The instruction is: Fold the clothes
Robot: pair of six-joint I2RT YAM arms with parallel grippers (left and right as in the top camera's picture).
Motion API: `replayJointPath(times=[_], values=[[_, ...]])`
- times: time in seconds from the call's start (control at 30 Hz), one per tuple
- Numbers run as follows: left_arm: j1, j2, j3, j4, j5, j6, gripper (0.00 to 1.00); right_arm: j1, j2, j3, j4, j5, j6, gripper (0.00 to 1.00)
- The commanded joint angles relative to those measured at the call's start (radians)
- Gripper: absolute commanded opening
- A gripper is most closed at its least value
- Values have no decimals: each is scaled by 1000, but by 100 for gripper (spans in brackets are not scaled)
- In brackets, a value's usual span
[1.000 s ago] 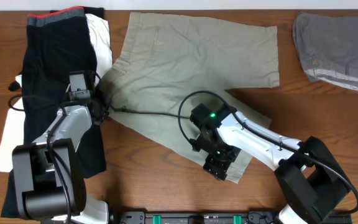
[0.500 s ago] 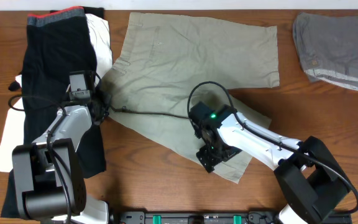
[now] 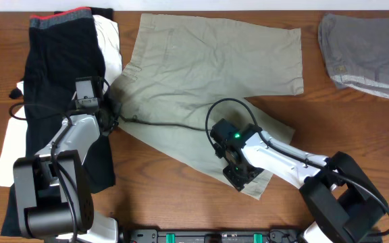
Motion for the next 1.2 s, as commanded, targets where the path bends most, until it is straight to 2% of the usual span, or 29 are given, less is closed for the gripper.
replayJointPath(times=[0.0,0.1,0.13,0.17,0.2,0.3,0.57,0.77,1.17], values=[[7,13,-8,-10,-30,17,6,6,25,-39,32,-15,-10,48],[7,13,-8,-25,-30,17,6,4,24,-40,51,-14,-4,35],[7,13,-8,-32,-31,17,6,3,25,-40,60,-14,3,24],[7,13,-8,-40,-31,21,6,-2,25,-40,70,-9,23,5],[7,13,-8,-47,-31,26,6,-8,25,-40,80,4,52,1],[7,8,-8,-64,-30,63,6,-38,24,-37,94,43,118,1],[7,-128,-8,-174,-30,125,6,-182,-11,40,44,39,105,1],[7,-288,-8,-285,-31,126,6,-267,-119,85,0,29,55,1],[5,-535,-8,-520,-31,174,6,-359,-381,91,-138,3,93,1]])
